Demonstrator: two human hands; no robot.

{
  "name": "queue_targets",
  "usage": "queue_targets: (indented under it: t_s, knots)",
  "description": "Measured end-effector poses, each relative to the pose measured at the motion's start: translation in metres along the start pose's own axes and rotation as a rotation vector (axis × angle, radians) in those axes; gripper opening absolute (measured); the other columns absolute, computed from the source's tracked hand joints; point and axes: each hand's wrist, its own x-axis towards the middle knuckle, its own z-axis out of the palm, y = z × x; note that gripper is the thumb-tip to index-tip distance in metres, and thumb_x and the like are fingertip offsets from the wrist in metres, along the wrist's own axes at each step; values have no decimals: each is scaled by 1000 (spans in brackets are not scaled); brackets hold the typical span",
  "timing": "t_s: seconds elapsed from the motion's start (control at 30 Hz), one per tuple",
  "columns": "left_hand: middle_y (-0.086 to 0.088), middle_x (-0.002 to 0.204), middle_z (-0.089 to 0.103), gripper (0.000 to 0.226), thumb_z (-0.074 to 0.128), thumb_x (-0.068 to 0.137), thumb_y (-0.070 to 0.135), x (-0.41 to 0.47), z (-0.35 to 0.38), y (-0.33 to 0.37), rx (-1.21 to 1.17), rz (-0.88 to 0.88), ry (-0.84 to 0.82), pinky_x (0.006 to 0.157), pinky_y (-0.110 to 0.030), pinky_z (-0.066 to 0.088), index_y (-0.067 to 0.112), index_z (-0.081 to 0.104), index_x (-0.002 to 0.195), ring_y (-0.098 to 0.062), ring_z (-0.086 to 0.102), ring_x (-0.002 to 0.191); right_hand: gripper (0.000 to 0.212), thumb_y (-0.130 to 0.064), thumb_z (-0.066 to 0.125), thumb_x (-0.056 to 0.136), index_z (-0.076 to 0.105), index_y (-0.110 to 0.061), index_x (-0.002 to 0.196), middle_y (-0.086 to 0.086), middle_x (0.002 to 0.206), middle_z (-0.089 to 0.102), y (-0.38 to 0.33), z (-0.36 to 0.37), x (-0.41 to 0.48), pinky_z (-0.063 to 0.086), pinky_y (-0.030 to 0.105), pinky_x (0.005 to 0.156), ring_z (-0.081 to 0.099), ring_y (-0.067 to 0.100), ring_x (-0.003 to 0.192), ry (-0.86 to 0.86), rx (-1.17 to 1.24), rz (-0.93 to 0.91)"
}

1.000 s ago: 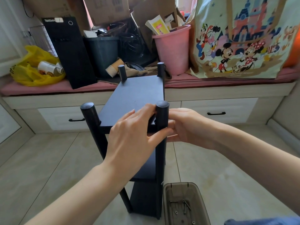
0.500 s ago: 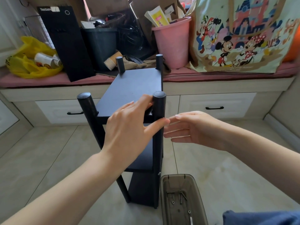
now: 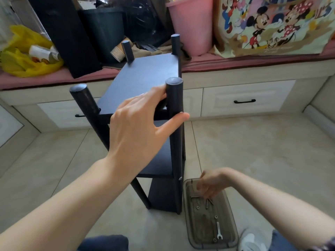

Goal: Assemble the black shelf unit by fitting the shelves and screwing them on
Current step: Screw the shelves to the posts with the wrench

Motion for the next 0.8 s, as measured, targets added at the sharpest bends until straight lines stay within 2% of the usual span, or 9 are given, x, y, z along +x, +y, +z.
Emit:
queue_targets:
  t_s: [0.1,0.23,0.33,0.47,0.53,0.6,0.67,0.8]
  knots:
    - [9,101,75,48,68,87,54,-2,2,0,-12,15,21,95,-23,42,17,69,116,-9,64,101,24,-20,56,98,65,-3,112,13,102,71,21,30,39,59,37,86,71,25,91,55,-128,37]
    - [11,104,73,46,69,88,52,-2,2,2,-42,-2,-4,97,-35,50,17,69,116,-7,66,100,12,-12,55,95,62,-9,104,12,105,69,48,63,82,54,29,67,69,28,98,245,-219,11]
    - [12,105,73,45,71,87,50,-3,0,3,-59,-38,-17,97,-42,52,16,69,116,-8,68,101,18,-20,52,99,60,-12,112,9,118,67,64,81,107,51,28,80,65,25,107,339,-248,-12]
    - [9,109,73,44,72,88,45,-3,-2,4,-106,-62,-63,98,-47,53,12,67,118,-13,70,105,27,-16,42,103,60,-12,122,10,129,62,79,102,128,44,31,99,58,25,117,409,-296,-137]
    - [10,110,72,43,73,89,44,-3,-2,3,-121,-63,-63,99,-47,53,12,67,117,-13,70,106,35,-14,36,104,53,-11,135,13,138,53,84,111,136,40,33,103,53,27,123,405,-341,-173]
    - [12,111,70,42,72,89,44,-4,-2,4,-126,-65,-65,100,-46,52,14,66,117,-10,69,108,45,-6,35,103,38,-7,147,18,149,40,89,118,139,36,40,111,41,34,136,403,-406,-189]
    - [14,112,70,40,72,88,44,-4,-2,4,-118,-68,-66,101,-45,52,16,64,117,-8,68,109,48,-3,36,102,33,-8,150,20,152,35,91,119,143,35,43,113,33,37,141,416,-431,-161]
    - [10,114,71,42,72,89,43,-4,-2,4,-121,-72,-84,102,-45,51,14,64,119,-9,67,112,48,-3,33,103,31,-9,150,20,151,37,95,119,144,38,41,112,34,34,142,442,-547,-189]
